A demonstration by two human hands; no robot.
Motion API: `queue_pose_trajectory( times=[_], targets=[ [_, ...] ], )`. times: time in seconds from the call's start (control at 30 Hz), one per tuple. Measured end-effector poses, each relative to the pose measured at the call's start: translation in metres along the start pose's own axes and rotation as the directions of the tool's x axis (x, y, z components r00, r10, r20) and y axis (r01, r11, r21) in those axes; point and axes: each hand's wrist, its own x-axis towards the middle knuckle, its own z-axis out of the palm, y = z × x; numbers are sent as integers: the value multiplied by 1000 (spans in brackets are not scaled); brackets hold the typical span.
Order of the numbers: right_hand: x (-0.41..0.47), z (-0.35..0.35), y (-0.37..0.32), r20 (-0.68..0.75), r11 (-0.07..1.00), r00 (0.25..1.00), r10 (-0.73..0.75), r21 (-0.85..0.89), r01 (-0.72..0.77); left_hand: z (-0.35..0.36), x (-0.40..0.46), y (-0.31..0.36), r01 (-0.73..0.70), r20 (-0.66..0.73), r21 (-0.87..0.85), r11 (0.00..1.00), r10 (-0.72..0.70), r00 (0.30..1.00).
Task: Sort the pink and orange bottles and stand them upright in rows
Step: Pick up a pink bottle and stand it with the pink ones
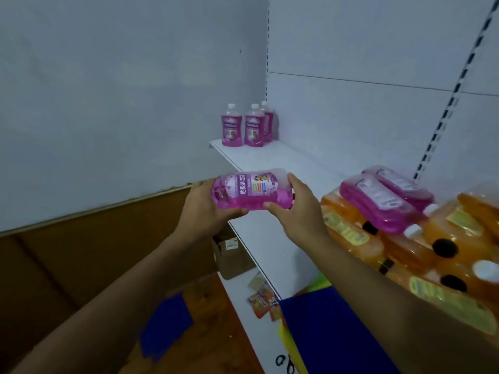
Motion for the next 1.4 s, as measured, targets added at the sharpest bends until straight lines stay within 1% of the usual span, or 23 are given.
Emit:
queue_pose_trajectory(
  times=[0.1, 0.2, 0.33, 0.5, 0.6, 0.8, 0.93, 1.07, 1.2, 1.27, 1.33, 1.4],
  targets=[
    [62, 26, 13, 38, 1000, 999, 9, -11, -8, 11, 56, -30, 73, -26, 43, 996, -72, 997],
    [112, 47, 25, 56, 1000, 998, 27, 5, -28, 24, 102, -56, 137, -45, 38, 990, -135, 990],
    [161, 71, 46, 75, 998, 995, 68, -13, -67, 41, 153, -84, 195, -19, 94, 976, -194, 981],
    [222, 101, 69, 40, 992, 994, 105, -78, -101, 64, 222, -123, 190, 24, 144, 971, -195, 980],
    [262, 119, 82, 26, 987, 991, 130, -103, -127, 77, 265, -150, 183, 58, 126, 975, -192, 980],
    [333, 161, 103, 2, 981, 983, 181, -67, -181, 94, 344, -192, 187, 108, 84, 979, -196, 975],
    [359, 183, 115, -29, 979, 981, 194, -65, -196, 99, 371, -208, 183, 151, 61, 981, -190, 970],
    [370, 199, 124, -47, 973, 974, 221, -62, -223, 107, 384, -222, 193, 164, 60, 979, -200, 966],
    [376, 206, 130, -29, 962, 969, 245, -118, -247, 116, 394, -235, 214, 154, 48, 976, -219, 963],
    [376, 206, 129, -8, 956, 967, 254, -153, -252, 120, 396, -239, 219, 155, 68, 973, -227, 961],
    [374, 202, 127, 2, 949, 966, 257, -190, -252, 120, 396, -239, 168, 111, 135, 976, -184, 977],
    [368, 194, 123, -2, 937, 968, 252, -250, -244, 119, 392, -232, 57, 61, 203, 978, -71, 996]
  ],
)
